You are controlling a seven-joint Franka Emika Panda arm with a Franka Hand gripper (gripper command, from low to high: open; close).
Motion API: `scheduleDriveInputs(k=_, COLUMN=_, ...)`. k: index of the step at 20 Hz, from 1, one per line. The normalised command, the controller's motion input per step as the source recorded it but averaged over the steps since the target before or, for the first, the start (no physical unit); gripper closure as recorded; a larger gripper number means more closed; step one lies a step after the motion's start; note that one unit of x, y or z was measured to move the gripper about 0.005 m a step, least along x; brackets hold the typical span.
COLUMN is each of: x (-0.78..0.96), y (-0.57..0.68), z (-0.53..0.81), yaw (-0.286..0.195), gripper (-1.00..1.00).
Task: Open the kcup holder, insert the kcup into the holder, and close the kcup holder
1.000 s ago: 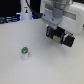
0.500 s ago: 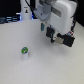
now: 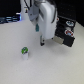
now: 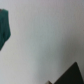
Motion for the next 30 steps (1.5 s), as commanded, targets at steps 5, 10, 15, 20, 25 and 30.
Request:
scheduleDriveInputs(k=5, x=-0.13, y=-0.49, z=-0.23, yaw=-0.278, gripper=-1.00)
scheduleDriveInputs(k=10, x=-0.17, y=-0.51, z=-0.38, yaw=-0.276, gripper=-1.00)
scheduleDriveInputs(k=15, x=-0.11, y=-0.49, z=-0.49, yaw=-0.278, gripper=-1.00)
scheduleDriveInputs(k=20, x=0.02, y=-0.17, z=-0.43, yaw=-0.248, gripper=-1.00)
scheduleDriveInputs(k=25, x=0.16, y=0.09, z=-0.26, yaw=-0.212, gripper=-1.00)
scheduleDriveInputs(k=30, x=0.01, y=0.01, z=-0.34, yaw=-0.191, gripper=-1.00)
